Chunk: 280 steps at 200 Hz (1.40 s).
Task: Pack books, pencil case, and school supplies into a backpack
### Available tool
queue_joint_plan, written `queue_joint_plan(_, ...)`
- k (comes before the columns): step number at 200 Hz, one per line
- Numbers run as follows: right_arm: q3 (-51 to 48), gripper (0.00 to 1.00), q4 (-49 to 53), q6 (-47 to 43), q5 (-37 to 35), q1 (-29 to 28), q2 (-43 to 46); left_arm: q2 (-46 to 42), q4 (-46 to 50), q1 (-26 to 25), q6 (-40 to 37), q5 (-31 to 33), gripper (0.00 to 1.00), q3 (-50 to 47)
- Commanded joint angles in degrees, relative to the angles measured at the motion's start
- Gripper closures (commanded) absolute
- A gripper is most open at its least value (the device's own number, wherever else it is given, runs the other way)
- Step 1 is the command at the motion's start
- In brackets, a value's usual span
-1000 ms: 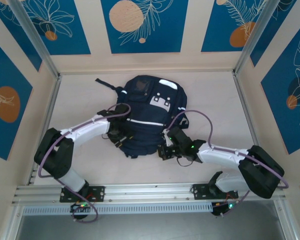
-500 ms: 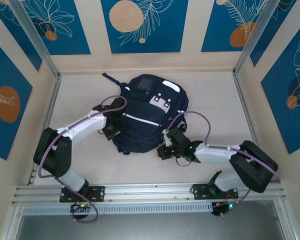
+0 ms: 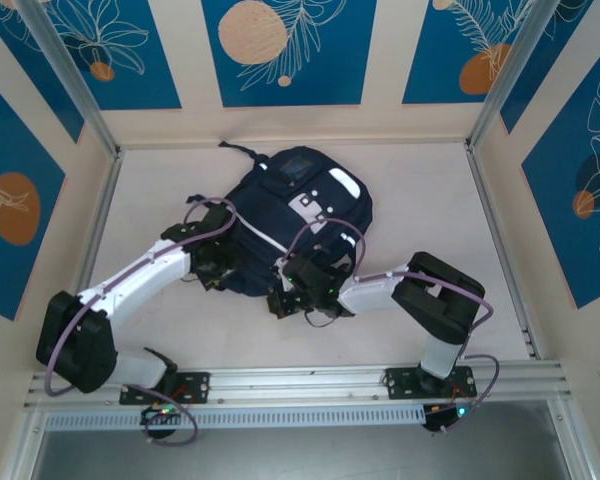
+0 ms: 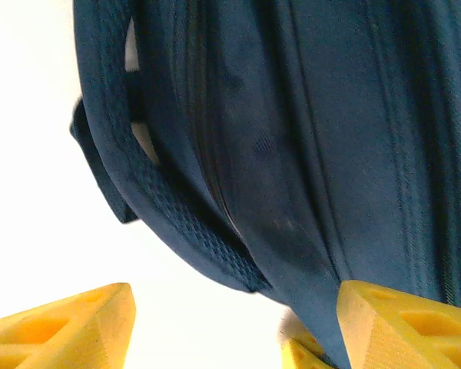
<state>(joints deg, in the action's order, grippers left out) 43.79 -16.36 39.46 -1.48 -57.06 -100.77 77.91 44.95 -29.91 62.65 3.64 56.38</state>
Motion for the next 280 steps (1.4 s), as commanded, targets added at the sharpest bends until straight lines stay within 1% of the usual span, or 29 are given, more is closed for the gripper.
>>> queue_joint_plan(1,1.1,1.00,-1.6,2.0,2.1,-0.8,-1.2,0.3,1.0,-0.3,0.4,0.9,0.30,-0.7)
queue_joint_plan(23,1.3,1.00,-1.0,2.0,2.3,-0.9,-1.0,2.9,0.1,-0.3,-1.5,3.8,0.31,0.2)
queue_joint_plan(44,1.3,1.00,0.0,1.5,2.4,-1.2,-0.9,4.4,-3.5,-0.3,-2.6,2.8,0.34,0.6)
queue_joint_plan(67,1.2,1.00,0.8,1.1,2.2,-1.4,-0.8,7.0,-5.2,-0.3,-3.1,2.3,0.40,2.4)
queue_joint_plan(86,1.2,1.00,2.7,0.6,0.7,-1.6,-0.1,8.9,-5.6,-0.3,-3.1,1.9,0.49,3.9)
queue_joint_plan(117,-0.9,1.00,4.7,0.3,-1.8,-1.7,2.5,9.3,-6.8,-0.3,-2.3,1.6,0.69,4.1)
queue_joint_plan(128,-2.6,1.00,4.2,0.5,-2.8,-1.6,3.9,9.5,-6.4,-0.3,-2.4,2.2,0.81,4.4)
queue_joint_plan(143,-4.3,1.00,3.9,0.6,-3.2,-1.3,5.7,10.0,-5.2,-0.2,-2.4,2.7,1.00,5.2)
queue_joint_plan(164,-5.9,1.00,5.2,-0.2,-4.6,-1.2,7.9,9.7,-5.1,-0.2,-2.2,2.2,1.00,5.2)
queue_joint_plan(192,-9.2,1.00,6.6,-0.9,-8.6,-0.9,11.4,7.4,-3.8,-0.1,-2.2,2.1,1.00,6.1)
queue_joint_plan(212,-11.4,1.00,8.2,-0.7,-11.4,0.4,14.6,5.0,-2.6,-0.1,-2.5,2.8,1.00,6.3)
queue_joint_plan(242,-15.2,1.00,10.0,1.2,-15.0,4.2,20.1,2.4,-2.1,-0.1,-2.9,2.5,1.00,5.9)
queue_joint_plan(280,-19.1,1.00,10.1,5.4,-13.6,10.5,25.7,0.4,-3.4,-0.1,-2.9,0.7,1.00,4.0)
